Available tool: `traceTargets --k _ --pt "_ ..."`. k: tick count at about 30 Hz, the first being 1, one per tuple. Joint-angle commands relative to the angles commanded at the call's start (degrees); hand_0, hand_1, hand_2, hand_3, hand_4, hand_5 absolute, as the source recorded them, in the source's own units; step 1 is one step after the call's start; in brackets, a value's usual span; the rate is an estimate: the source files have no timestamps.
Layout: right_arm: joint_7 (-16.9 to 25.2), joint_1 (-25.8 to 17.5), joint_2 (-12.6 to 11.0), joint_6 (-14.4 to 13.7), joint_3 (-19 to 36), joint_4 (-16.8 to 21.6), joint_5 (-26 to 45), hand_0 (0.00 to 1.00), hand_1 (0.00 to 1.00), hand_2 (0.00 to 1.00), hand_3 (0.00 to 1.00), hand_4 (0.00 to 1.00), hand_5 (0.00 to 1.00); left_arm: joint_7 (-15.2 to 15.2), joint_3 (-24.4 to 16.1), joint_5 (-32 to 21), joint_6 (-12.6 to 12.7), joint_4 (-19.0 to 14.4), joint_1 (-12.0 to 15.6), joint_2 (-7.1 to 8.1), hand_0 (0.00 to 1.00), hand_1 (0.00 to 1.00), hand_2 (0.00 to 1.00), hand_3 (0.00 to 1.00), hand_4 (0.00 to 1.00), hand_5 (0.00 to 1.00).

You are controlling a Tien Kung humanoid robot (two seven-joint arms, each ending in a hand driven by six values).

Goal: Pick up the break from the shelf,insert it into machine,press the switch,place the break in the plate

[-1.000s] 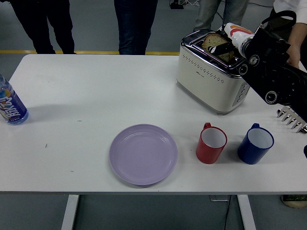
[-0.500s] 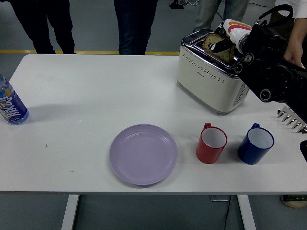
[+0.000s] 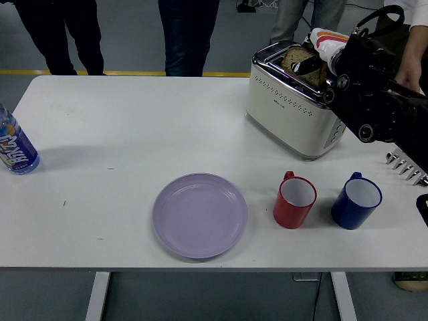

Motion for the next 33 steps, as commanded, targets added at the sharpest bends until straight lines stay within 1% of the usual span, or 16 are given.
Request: traceTargets --k 4,5,10,11,16,17,22,23,28,29,33 --pt "0.2 0.0 0.3 -0.6 -0.4 -0.3 -0.2 0.328 0.385 0.545 0.645 0.682 0.373 0.0 0.1 -0.1 0.0 0.0 0.0 0.00 0.385 0.502 0.657 0.783 0.656 0.998" --pt "0.2 0.0 0.3 -0.8 -0.5 -0.2 -0.3 0.268 0.345 0.520 0.593 0.667 0.350 0.0 0.1 -0.1 0.0 0.0 0.0 -0.01 0.385 0.502 0.657 0.782 0.655 0.998" --pt "0.0 0.1 0.5 -0.6 -1.1 -0.5 -0.8 0.268 0.345 0.520 0.593 0.667 0.350 0.0 0.3 -0.2 0.0 0.0 -0.1 0.03 0.385 0.502 0.657 0.782 0.655 0.998" --pt "0.0 0.1 0.5 -0.6 -1.3 -0.5 -0.9 0.226 0.302 0.484 0.524 0.625 0.281 -0.1 0.4 -0.3 0.0 0.0 -0.2 0.04 0.385 0.502 0.657 0.782 0.655 0.998" --pt "-0.2 0.0 0.6 -0.9 -1.7 -0.4 -1.6 0.226 0.302 0.484 0.524 0.625 0.281 -0.1 0.3 -0.2 0.0 0.0 -0.2 0.03 0.385 0.502 0.657 0.782 0.655 0.998" --pt "-0.2 0.0 0.6 -0.9 -1.9 -0.4 -1.7 0.195 0.263 0.455 0.497 0.559 0.196 -0.1 0.3 -0.3 0.0 0.0 -0.2 0.04 0.385 0.501 0.655 0.782 0.656 0.998" --pt "-0.2 0.0 0.7 -1.4 -2.1 -0.4 -2.1 0.195 0.263 0.455 0.497 0.559 0.196 -0.1 0.4 -0.3 0.0 0.0 -0.2 0.03 0.385 0.501 0.655 0.782 0.656 0.998" --pt "-0.2 0.0 0.7 -1.5 -2.1 -0.4 -2.2 0.170 0.246 0.445 0.486 0.502 0.137 -0.1 0.4 -0.3 0.1 0.0 -0.2 0.02 0.382 0.500 0.656 0.781 0.656 0.998" --pt "-0.2 0.0 0.7 -1.6 -2.1 -0.3 -2.7 0.170 0.246 0.445 0.486 0.502 0.137 -0.1 0.2 -0.2 0.1 0.0 -0.1 0.01 0.382 0.500 0.656 0.781 0.656 0.998" --pt "-0.2 0.0 0.7 -1.5 -2.1 -0.2 -2.8 0.149 0.233 0.440 0.477 0.490 0.122 -0.1 0.2 -0.2 0.1 0.0 -0.1 0.00 0.381 0.500 0.656 0.781 0.657 0.998" --pt "-0.3 0.0 0.7 -1.4 -2.1 0.0 -3.2 0.149 0.233 0.440 0.477 0.490 0.122 -0.1 0.2 -0.2 0.1 0.0 0.0 -0.01 0.381 0.500 0.656 0.781 0.657 0.998"
